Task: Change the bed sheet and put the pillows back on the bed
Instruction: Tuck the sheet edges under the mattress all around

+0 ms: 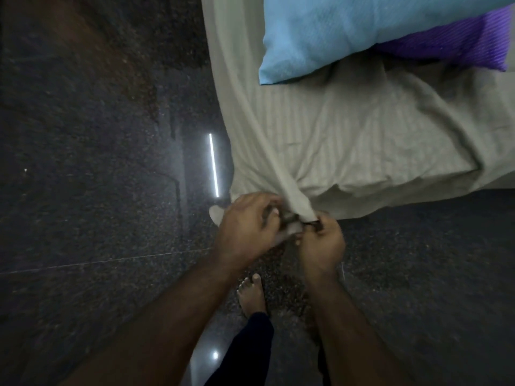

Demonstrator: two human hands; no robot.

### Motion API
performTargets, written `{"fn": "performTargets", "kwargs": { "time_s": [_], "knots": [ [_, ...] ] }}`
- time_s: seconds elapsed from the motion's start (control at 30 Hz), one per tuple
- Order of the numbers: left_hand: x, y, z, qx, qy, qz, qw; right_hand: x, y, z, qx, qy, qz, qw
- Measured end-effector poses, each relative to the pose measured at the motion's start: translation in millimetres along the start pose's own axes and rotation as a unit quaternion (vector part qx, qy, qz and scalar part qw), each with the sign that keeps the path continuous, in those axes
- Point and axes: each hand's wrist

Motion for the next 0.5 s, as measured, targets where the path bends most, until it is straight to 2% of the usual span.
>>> {"fn": "performTargets", "kwargs": {
  "time_s": [0.03, 0.1, 0.17, 0.2, 0.27, 0.37, 0.43, 0.5],
  "knots": [
    [-1, 7, -5, 0.006, 0.038, 0.006, 0.999, -8, 6, 3, 0.032, -0.008, 0.025, 0.999],
    [-3, 21, -15, 0.020, 0.173, -0.061, 0.983, -13, 10, 6, 0.025, -0.023, 0.054, 0.998],
    [-4, 37, -26, 0.056, 0.268, -0.122, 0.954, -8, 4, 0, -0.097, -0.041, 0.048, 0.993],
    [-5, 45, -30, 0.076, 0.298, -0.143, 0.941, 0, -1, -3, -0.161, -0.045, 0.016, 0.986],
    [-6, 54, -36, 0.115, 0.364, -0.153, 0.911, 20, -5, -11, -0.227, -0.063, -0.082, 0.968],
    [-3, 54, -39, 0.160, 0.466, -0.147, 0.858, 48, 9, -14, -0.189, -0.111, -0.217, 0.951],
    [4, 58, -25, 0.131, 0.521, -0.182, 0.824, 56, 22, -16, -0.172, -0.148, -0.278, 0.934],
    [24, 69, -5, 0.078, 0.593, -0.239, 0.765, 53, 36, -20, -0.173, -0.199, -0.336, 0.904]
  ]
}}
Point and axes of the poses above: each hand's wrist, its own y-axis towards the middle knuckle, its own x-axis out of the palm, z = x × y, and after that the axes turned 4 degrees about -y, right-handed
